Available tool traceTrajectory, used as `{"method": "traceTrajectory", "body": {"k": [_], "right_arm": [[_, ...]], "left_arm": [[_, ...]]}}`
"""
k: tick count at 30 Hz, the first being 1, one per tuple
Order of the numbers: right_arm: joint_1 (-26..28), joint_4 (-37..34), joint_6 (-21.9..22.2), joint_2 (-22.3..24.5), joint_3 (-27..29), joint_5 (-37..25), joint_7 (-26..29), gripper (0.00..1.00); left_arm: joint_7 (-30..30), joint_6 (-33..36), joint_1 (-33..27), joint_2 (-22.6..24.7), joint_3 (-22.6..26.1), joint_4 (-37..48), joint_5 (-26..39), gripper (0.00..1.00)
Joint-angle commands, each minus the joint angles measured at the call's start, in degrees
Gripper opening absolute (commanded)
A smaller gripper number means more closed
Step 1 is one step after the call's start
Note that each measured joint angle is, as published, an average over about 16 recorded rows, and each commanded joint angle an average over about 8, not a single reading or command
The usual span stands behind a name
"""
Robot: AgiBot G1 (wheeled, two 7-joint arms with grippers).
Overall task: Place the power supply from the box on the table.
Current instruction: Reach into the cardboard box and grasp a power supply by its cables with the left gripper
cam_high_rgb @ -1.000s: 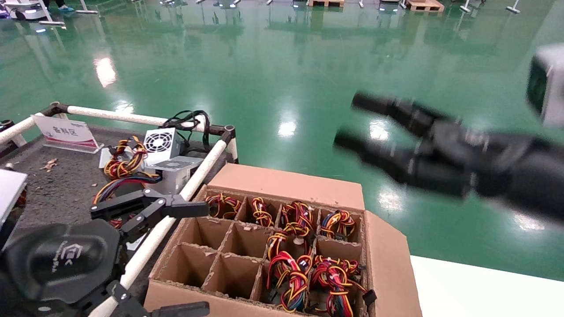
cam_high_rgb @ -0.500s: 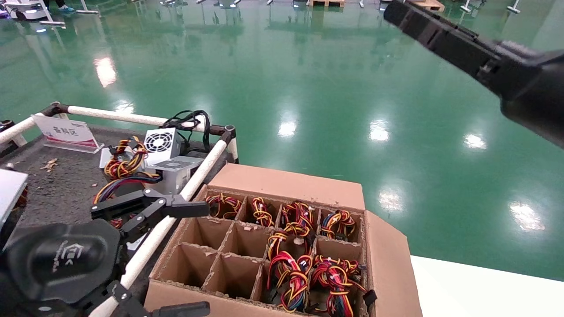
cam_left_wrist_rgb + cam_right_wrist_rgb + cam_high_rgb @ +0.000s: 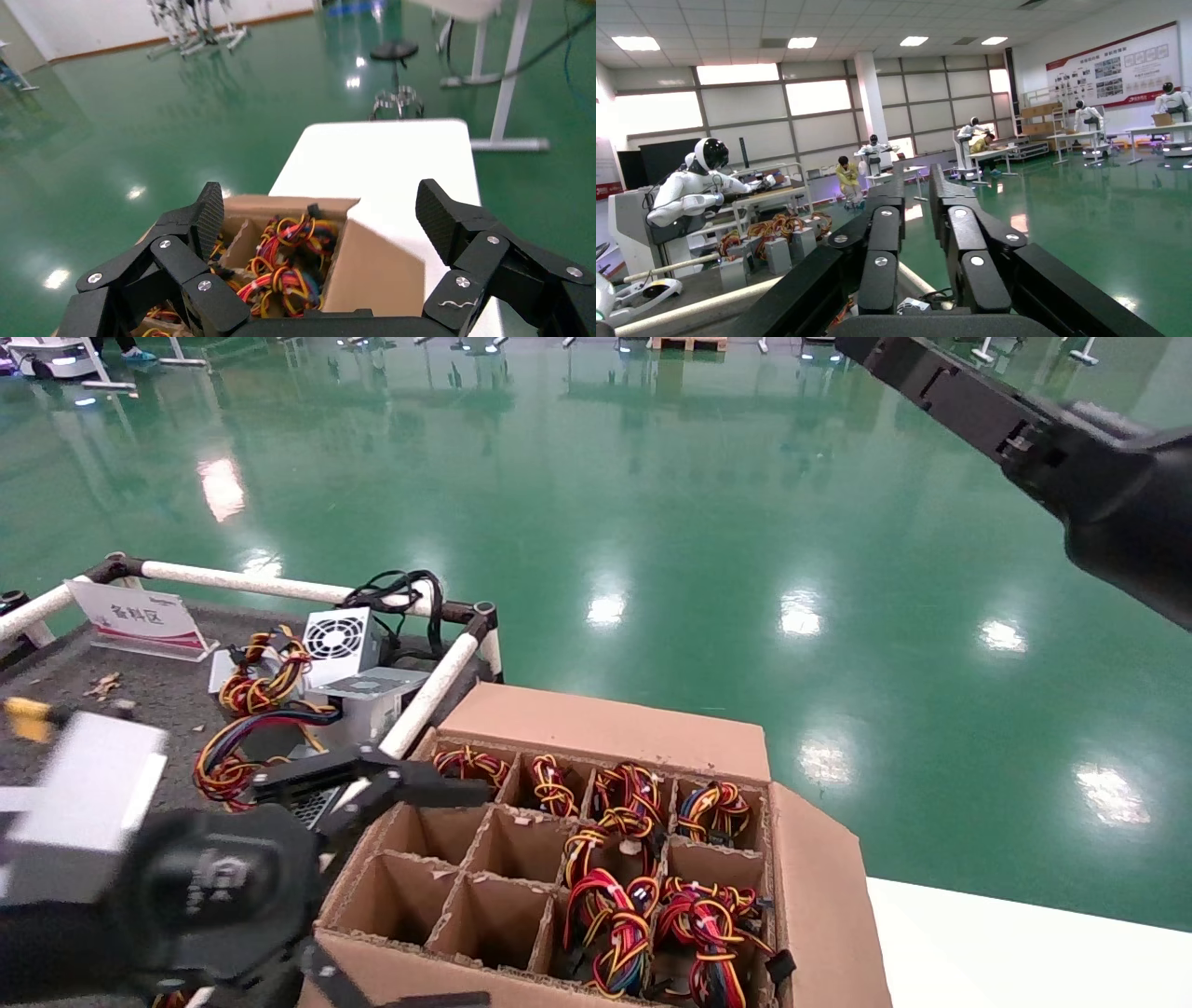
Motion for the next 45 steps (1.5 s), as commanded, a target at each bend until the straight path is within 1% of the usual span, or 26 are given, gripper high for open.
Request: {"method": "traceTrajectory", "body": {"k": [1, 10, 18, 27, 36, 45], "right_arm": [[0.0, -0.1, 0.1, 0.0, 0.0, 0.0, 0.0, 1.00], [0.1, -0.1, 0.2, -0.1, 0.0, 0.0, 0.0, 1.00], [0.1, -0.2, 0.2, -0.1, 0.0, 0.0, 0.0, 1.00], [0.1, -0.2, 0.2, -0.1, 0.0, 0.0, 0.0, 1.00], [0.1, -0.2, 0.2, -0.1, 0.0, 0.0, 0.0, 1.00], [0.1, -0.2, 0.2, -0.1, 0.0, 0.0, 0.0, 1.00]], "left_arm": [[0.5, 0.0, -1.6, 0.8, 1.1, -0.2, 1.8, 1.00], [4.7, 0.2, -9.5, 4.3, 8.7, 1.2, 7.7, 1.00], [9.9, -0.3, -13.3, 6.8, 14.2, 4.5, 11.7, 1.00], [13.9, -3.5, -14.0, 8.8, 18.1, 9.2, 14.1, 1.00], [15.7, -8.0, -13.6, 10.6, 21.2, 12.5, 14.0, 1.00], [17.3, -10.8, -14.0, 12.1, 24.5, 14.6, 14.0, 1.00]]}}
